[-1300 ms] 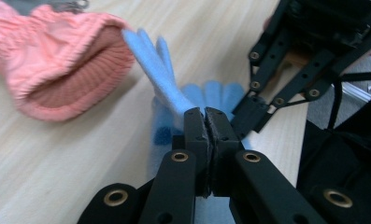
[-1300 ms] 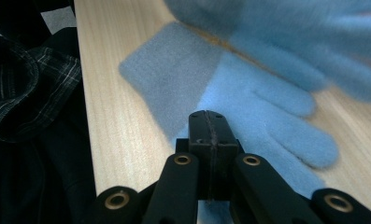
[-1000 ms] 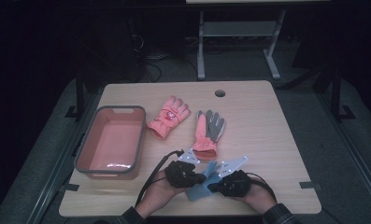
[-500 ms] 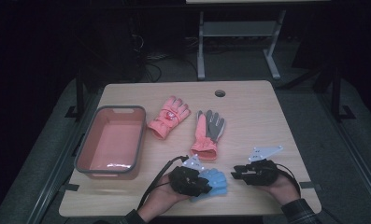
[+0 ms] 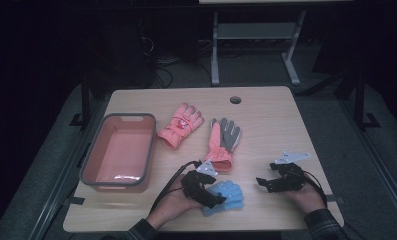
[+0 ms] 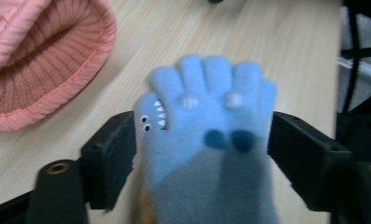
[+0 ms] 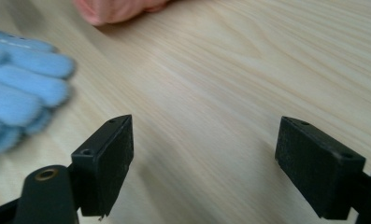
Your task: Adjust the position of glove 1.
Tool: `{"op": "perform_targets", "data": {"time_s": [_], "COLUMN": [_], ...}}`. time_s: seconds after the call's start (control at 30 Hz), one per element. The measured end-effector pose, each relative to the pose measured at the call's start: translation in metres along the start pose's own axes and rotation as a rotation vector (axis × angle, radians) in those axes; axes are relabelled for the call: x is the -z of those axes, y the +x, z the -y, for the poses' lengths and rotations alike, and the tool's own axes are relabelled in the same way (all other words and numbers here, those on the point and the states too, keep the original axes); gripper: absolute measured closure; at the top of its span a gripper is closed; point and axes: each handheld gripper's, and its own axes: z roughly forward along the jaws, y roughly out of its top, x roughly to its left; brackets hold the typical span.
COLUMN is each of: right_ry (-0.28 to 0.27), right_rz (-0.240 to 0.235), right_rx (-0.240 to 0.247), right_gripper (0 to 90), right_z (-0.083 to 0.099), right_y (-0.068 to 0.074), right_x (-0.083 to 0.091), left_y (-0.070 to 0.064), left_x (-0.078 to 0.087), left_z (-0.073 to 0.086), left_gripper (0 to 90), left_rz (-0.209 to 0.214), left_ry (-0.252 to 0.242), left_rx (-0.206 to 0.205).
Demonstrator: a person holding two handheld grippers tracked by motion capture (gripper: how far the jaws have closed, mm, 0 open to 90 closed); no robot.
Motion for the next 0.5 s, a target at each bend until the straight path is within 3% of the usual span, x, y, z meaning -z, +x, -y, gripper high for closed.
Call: {"op": "perform_targets", "data": {"time_s": [0.03, 0.27, 0.5], "right_ry": [0.000, -0.009, -0.024], "right_rz": [0.011, 0.057, 0.064], "right_rx": [-0.004, 0.023, 0.029], "right_gripper": [16.7, 14.2, 13.5], "right_z": [0.001, 0.003, 0.005], "right_y": [-0.001, -0.004, -0.004], "right_x": [-0.001, -0.004, -0.005], "left_y": [0.001, -0.007, -0.013], "left_x": [-0.002, -0.014, -0.018], "left_z": [0.000, 0.003, 0.005], "left_gripper": [21.0, 20.7, 21.0], "left_rz": [-0.004, -0.015, -0.039], "left_ry": [0.016, 0.059, 0.083], "left_rx": [-0.022, -0.054, -0.093]}}
